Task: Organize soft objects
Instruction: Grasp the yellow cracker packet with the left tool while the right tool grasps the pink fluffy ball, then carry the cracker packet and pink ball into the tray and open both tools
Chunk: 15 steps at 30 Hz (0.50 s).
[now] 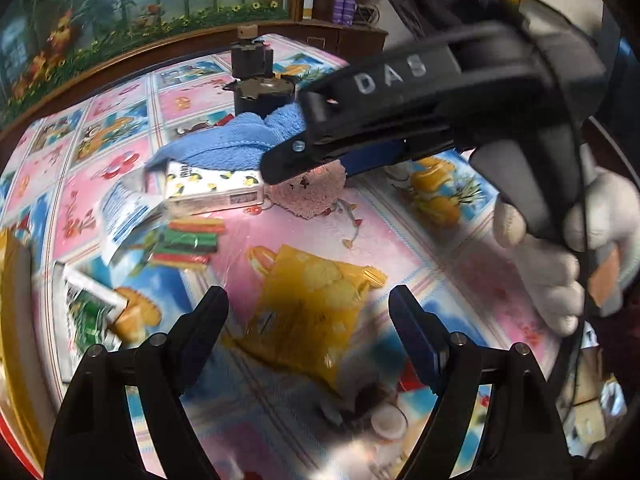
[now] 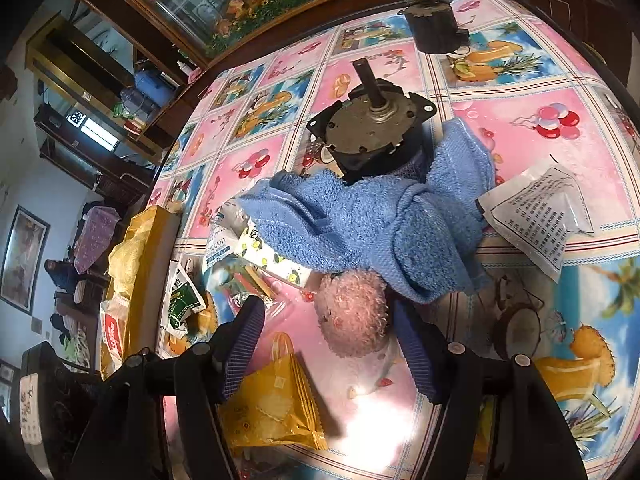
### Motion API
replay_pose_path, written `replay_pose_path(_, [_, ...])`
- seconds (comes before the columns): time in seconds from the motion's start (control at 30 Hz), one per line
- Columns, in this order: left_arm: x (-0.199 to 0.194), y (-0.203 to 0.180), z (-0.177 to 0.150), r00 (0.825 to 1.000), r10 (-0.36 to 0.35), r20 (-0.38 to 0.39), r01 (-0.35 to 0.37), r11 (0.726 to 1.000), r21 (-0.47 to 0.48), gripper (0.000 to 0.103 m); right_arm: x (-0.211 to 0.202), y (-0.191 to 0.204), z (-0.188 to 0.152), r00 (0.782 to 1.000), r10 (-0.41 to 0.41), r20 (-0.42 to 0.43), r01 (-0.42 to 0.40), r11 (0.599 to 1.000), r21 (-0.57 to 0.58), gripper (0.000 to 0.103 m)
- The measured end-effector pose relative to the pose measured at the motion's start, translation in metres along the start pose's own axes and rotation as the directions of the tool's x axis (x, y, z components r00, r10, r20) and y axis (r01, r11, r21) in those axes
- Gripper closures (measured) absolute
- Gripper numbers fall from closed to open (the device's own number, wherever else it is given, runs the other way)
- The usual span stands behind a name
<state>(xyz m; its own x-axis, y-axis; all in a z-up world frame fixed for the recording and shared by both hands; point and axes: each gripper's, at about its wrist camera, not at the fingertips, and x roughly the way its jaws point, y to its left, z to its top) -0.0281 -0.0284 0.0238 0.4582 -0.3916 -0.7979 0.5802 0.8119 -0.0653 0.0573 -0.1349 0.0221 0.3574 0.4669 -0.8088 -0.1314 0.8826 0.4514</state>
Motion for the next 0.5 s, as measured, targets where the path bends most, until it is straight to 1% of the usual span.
replay_pose_path(0.03, [0.007, -0.002, 0.002, 1.0, 0.014, -0.009, -0.014, 1.0, 0.006, 0.021, 0.002, 0.0, 0.001, 1.0, -0.002, -0.004, 0.002, 1.0, -0.002, 0.047])
replay_pose_path(0.07, [0.013, -0.004, 0.003, 1.0, 0.02, -0.019, -0.02, 1.0, 0.006, 0.021, 0.004, 0.001, 0.001, 1.0, -0.004, -0.009, 0.004, 1.0, -0.004, 0.059])
replay_pose_path(0.1, [0.018, -0.004, 0.003, 0.999, 0.016, -0.032, -0.016, 1.0, 0.001, 0.021, 0.005, 0.001, 0.0, 1.0, -0.01, -0.014, 0.01, 1.0, -0.008, 0.066])
replay_pose_path(0.13, [0.018, -0.005, 0.003, 0.999, 0.028, -0.021, -0.028, 1.0, -0.001, 0.023, 0.005, 0.001, -0.001, 1.0, -0.021, -0.017, 0.02, 1.0, -0.015, 0.077])
replay_pose_path(0.17, [0.016, -0.006, 0.003, 0.999, 0.034, -0.012, -0.034, 0.999, -0.002, 0.044, 0.004, 0.0, -0.003, 0.999, -0.028, -0.015, 0.028, 0.999, -0.021, 0.077])
replay_pose_path(0.2, [0.013, -0.005, 0.003, 0.999, 0.034, -0.012, -0.034, 0.999, -0.007, 0.056, 0.002, 0.0, -0.005, 0.999, -0.034, -0.007, 0.034, 0.999, -0.024, 0.077])
replay_pose_path(0.27, [0.006, 0.0, 0.002, 1.0, -0.023, -0.012, 0.022, 0.998, -0.058, 0.056, -0.004, -0.001, -0.008, 0.999, -0.045, 0.011, 0.045, 0.999, -0.028, 0.078])
replay_pose_path(0.33, [-0.005, 0.003, -0.003, 1.0, -0.015, 0.009, 0.016, 0.997, -0.078, 0.056, -0.013, -0.002, -0.012, 0.999, -0.035, 0.03, 0.035, 0.999, -0.025, 0.078])
replay_pose_path(0.4, [-0.021, 0.006, -0.01, 0.998, -0.045, 0.033, 0.049, 0.992, -0.114, 0.056, -0.024, 0.001, -0.017, 0.998, -0.031, 0.053, 0.032, 0.999, -0.032, 0.078])
replay_pose_path(0.5, [-0.051, 0.012, -0.023, 0.993, -0.072, 0.093, 0.086, 0.983, -0.16, 0.056, -0.041, 0.013, -0.024, 0.996, -0.021, 0.082, 0.026, 0.998, -0.057, 0.078])
